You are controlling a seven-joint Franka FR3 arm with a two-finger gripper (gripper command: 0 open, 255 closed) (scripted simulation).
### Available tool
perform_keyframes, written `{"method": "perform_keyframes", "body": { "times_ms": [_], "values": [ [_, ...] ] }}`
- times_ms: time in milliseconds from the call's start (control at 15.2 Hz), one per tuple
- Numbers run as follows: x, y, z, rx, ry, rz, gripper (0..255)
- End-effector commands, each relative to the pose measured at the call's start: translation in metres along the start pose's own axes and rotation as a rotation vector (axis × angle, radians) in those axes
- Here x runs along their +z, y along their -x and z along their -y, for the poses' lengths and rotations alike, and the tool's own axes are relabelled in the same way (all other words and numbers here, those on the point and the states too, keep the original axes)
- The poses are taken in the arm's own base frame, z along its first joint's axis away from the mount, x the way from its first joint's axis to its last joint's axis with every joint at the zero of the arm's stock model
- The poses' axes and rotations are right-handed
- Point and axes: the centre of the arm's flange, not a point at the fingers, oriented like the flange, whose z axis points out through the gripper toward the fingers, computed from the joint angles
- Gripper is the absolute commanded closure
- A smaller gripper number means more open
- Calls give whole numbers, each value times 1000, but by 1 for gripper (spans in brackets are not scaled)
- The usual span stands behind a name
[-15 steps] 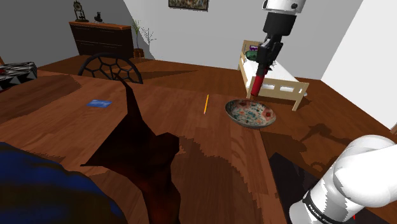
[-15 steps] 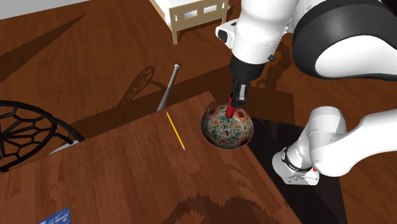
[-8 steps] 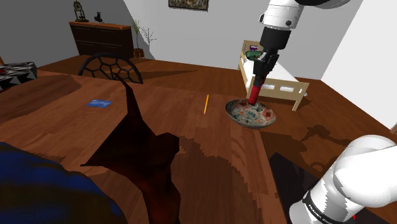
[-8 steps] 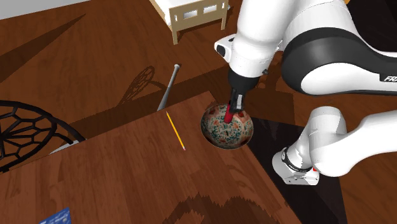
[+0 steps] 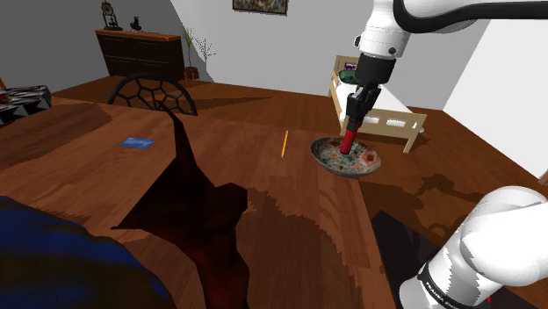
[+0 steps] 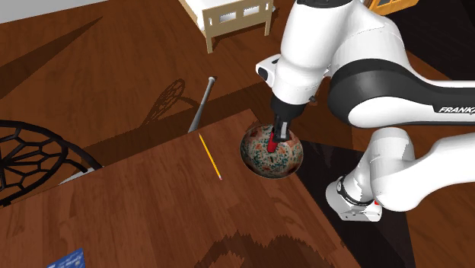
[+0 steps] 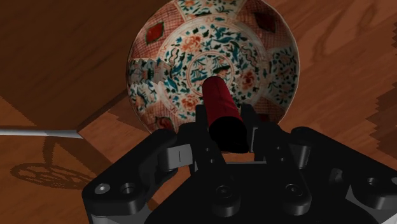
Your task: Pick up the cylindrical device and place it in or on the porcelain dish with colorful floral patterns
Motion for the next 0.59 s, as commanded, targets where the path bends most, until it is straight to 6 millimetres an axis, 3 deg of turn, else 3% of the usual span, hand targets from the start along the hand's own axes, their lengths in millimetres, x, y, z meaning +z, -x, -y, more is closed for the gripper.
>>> {"method": "perform_keyframes", "body": {
  "times_ms": [0,264,330,528],
  "values": [
    [1,0,0,0,0,0,255],
    [1,0,0,0,0,0,255],
    [1,0,0,0,0,0,0],
    [1,0,0,0,0,0,0]
  ]
}}
